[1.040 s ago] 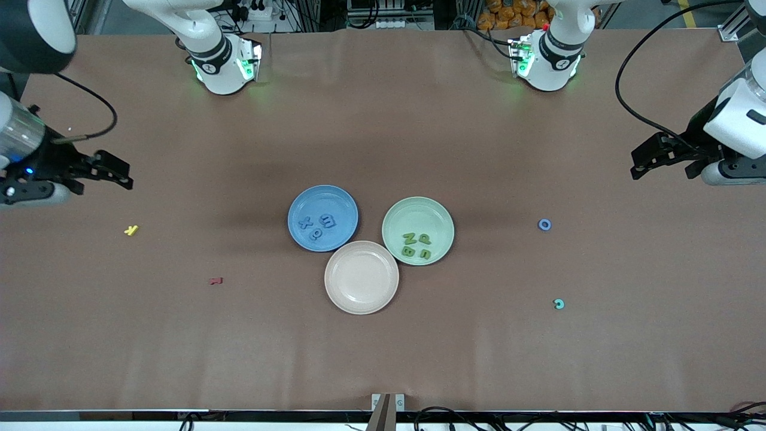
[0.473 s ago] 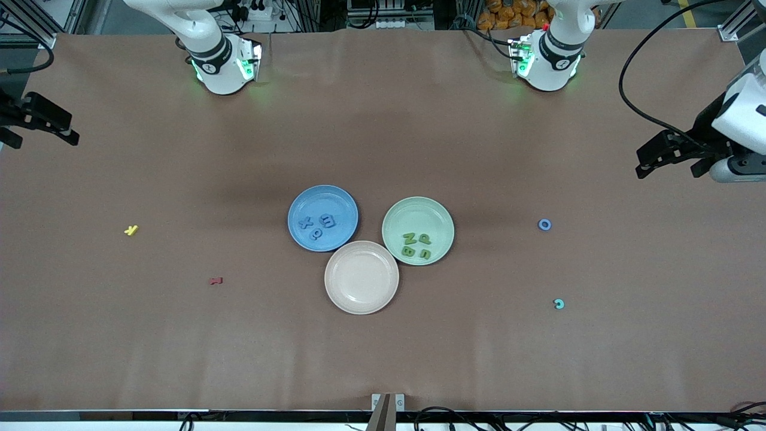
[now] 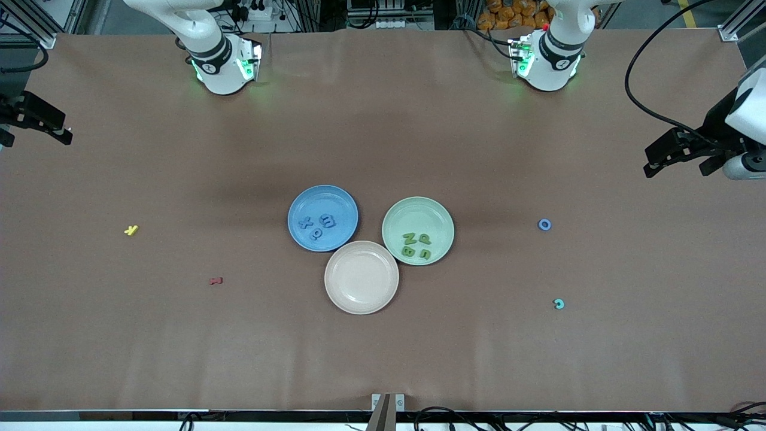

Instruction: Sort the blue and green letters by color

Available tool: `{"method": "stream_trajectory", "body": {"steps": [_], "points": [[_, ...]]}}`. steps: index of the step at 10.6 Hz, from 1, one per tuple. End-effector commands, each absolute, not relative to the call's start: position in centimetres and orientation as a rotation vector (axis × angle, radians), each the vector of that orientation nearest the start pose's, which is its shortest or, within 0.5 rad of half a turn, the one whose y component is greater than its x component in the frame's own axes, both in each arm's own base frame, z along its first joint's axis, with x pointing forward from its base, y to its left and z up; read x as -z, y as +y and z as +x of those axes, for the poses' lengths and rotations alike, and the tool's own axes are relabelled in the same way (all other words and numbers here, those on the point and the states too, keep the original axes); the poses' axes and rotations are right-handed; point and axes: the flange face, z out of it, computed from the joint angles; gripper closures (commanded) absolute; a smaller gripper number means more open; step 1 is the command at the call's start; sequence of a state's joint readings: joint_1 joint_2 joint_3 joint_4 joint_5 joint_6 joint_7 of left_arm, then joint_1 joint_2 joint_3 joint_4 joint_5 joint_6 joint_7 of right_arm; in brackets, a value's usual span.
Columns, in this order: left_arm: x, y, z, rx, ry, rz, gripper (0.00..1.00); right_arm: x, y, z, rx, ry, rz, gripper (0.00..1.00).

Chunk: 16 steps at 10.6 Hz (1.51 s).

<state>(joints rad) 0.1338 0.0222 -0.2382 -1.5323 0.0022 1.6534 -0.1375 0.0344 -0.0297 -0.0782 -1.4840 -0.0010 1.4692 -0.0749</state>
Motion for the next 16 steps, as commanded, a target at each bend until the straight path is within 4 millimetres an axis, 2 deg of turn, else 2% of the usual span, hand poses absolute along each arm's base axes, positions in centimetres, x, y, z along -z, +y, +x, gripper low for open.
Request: {"method": "stream_trajectory", "body": {"steps": [1, 11, 16], "points": [[-64.55, -5.52, 56.17, 0.143, -0.036, -3.142, 0.0, -67.73, -2.78, 53.0, 0.023, -0.053, -3.153, 0.0], [-64.4, -5.88, 56.24, 0.14, -0.02, -3.146, 0.0, -67.46, -2.77, 53.12, 0.011, -0.051, -3.153, 0.0], [-64.4, -5.63, 56.27, 0.14, 0.043, -3.144, 0.0, -67.38, -2.69, 53.18, 0.008, -0.06, -3.153, 0.0]]}}
